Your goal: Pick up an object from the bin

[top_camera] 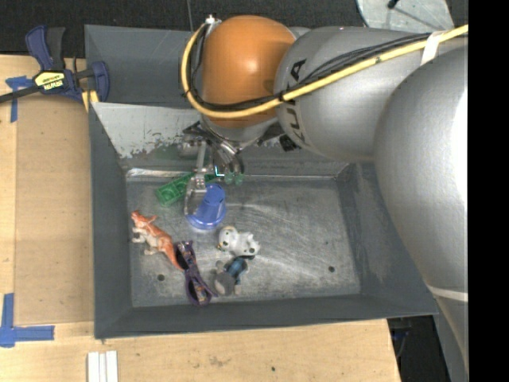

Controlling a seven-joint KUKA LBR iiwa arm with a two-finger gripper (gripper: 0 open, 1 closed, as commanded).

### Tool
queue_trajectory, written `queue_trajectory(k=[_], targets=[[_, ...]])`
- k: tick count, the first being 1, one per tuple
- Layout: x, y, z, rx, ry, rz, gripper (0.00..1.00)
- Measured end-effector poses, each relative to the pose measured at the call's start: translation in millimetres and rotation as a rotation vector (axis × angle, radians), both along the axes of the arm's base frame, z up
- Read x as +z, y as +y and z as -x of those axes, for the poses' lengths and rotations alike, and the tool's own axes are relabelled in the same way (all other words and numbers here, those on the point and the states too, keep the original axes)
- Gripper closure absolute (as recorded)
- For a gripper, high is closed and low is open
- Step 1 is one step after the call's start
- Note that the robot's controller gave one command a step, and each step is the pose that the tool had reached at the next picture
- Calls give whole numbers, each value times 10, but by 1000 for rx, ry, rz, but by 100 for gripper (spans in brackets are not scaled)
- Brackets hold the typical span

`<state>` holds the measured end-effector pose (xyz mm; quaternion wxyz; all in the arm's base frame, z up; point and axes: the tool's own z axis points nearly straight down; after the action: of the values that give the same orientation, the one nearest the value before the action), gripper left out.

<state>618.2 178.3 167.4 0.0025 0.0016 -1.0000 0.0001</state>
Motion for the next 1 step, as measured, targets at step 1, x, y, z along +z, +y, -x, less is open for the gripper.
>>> queue_trajectory(k=[1], targets=[[48, -7, -21, -3, -8, -2, 0]])
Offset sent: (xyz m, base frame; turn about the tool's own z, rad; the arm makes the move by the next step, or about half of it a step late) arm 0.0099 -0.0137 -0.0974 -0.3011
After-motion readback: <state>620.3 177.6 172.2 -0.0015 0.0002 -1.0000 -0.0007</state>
